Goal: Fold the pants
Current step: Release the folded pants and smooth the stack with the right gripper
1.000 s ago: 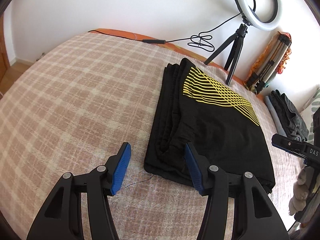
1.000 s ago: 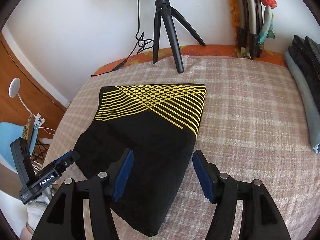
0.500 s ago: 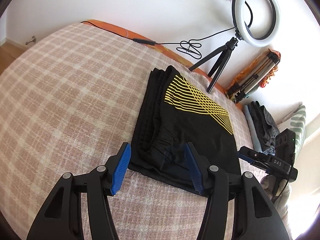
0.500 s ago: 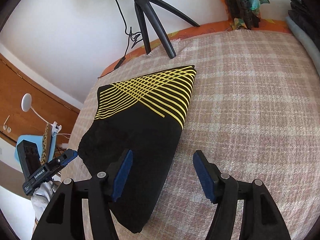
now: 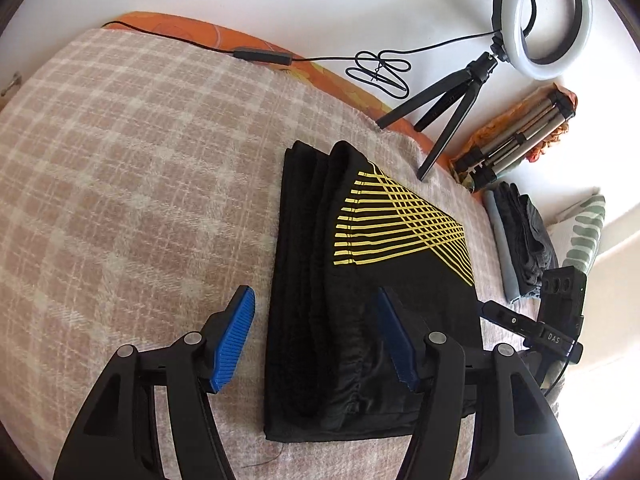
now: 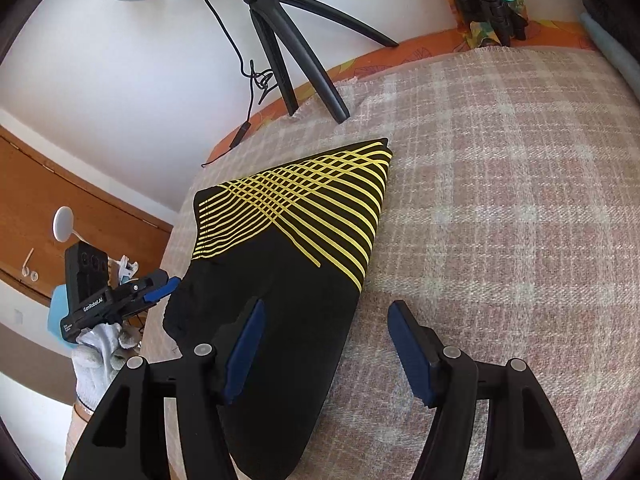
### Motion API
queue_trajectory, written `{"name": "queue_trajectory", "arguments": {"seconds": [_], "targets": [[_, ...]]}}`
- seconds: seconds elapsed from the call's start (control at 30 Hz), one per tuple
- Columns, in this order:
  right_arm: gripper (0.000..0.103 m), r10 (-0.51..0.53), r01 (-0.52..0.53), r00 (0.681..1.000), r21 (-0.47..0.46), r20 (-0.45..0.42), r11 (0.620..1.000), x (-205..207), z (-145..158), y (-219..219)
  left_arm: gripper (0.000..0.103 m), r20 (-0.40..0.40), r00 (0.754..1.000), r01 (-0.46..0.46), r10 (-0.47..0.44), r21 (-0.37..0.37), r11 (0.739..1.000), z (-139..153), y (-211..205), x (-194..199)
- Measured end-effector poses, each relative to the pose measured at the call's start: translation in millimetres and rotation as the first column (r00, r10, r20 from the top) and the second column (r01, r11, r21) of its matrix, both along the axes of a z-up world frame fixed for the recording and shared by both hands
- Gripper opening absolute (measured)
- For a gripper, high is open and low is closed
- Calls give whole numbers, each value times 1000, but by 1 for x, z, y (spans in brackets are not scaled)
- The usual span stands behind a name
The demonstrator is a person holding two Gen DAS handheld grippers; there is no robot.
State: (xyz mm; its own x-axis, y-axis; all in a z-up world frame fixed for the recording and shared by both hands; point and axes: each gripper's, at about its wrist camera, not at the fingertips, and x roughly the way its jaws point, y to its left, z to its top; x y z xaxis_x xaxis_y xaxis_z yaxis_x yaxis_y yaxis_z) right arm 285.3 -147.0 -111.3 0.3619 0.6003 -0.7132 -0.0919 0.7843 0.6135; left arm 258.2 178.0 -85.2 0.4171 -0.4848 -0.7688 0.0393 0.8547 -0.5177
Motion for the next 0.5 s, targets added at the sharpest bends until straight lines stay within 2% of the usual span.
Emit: {"name": "queue_trajectory", "arguments": {"seconds": [0.1, 0.2, 0.37, 0.5], "targets": [[68, 17, -17, 1000, 8, 5, 1000, 5, -1, -1, 62, -34, 998, 52, -54, -68, 996, -11, 1, 10], [66, 35, -35, 999, 14, 12, 999, 12, -2, -1, 62, -31, 995, 92, -94, -66, 994, -16, 0, 16], [66, 52, -53, 999, 69, 12, 996, 21, -7, -7, 62, -32, 993, 112, -117, -125, 986, -18, 5, 27], [66, 93, -94, 996, 113, 19, 989, 23, -10, -11, 64, -24, 986, 159, -164, -131, 978, -18, 1, 33]]}}
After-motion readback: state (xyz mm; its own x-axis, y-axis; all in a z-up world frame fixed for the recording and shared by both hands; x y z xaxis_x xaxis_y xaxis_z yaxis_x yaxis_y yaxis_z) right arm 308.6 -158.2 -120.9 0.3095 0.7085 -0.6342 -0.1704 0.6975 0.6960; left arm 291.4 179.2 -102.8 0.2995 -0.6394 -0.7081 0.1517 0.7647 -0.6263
